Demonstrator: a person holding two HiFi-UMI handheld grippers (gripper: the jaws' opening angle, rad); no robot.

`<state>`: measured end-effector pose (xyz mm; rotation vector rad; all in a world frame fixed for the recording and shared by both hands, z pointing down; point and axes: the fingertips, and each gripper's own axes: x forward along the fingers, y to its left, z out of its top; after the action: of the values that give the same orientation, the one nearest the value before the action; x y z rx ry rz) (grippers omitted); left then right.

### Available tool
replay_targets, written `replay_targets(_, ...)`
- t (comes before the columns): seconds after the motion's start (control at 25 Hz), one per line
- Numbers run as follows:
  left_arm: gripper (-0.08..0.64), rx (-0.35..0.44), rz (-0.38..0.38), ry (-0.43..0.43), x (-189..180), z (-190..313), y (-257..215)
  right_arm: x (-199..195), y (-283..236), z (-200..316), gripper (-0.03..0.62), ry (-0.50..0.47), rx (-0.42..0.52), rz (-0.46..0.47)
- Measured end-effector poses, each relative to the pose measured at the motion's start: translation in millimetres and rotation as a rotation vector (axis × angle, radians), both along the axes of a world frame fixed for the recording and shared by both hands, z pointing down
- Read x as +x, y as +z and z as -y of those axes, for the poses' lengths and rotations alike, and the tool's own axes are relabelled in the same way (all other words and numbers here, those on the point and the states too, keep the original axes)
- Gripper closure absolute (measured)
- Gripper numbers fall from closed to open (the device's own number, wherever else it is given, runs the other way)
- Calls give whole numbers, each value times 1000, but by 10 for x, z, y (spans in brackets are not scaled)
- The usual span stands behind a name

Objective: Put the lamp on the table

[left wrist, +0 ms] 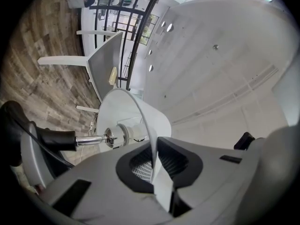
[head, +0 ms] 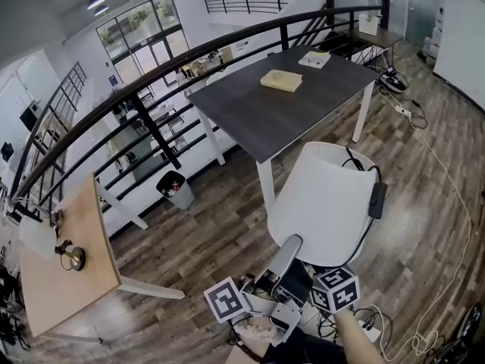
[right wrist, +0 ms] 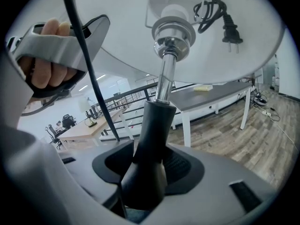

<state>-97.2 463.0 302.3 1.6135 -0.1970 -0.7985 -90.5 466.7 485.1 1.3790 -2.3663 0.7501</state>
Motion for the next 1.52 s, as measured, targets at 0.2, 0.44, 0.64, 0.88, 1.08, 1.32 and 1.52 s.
replay_targets(0.2,517,0,-4,7,5,408,4,6,-3,412,373,7,2,-1)
replay_targets(0.44,517,-4,-16,11,30,931,-30,48,-36,932,373,13,-4,-12)
replay_targets(0.64,517,-2,-23,16,56,1337,-90,98,-50,1335,373,20,-9,-23)
replay_targets(0.88,517,-9,-29,24,95,1851,-101,140,-63,1839,373,26,-17,-28)
replay_targets(1.08,517,-7,-37,35,101,2236,-106,158,-40,2216,373,34,-19,-35)
replay_targets(1.32,518,-1,-45,54,142,2531,-113,209,-51,2525,373,56,-15,-43)
replay_targets(1.52,517,-13,-48,61,174,2717,-81,247,-8,2681,373,64,-24,-44)
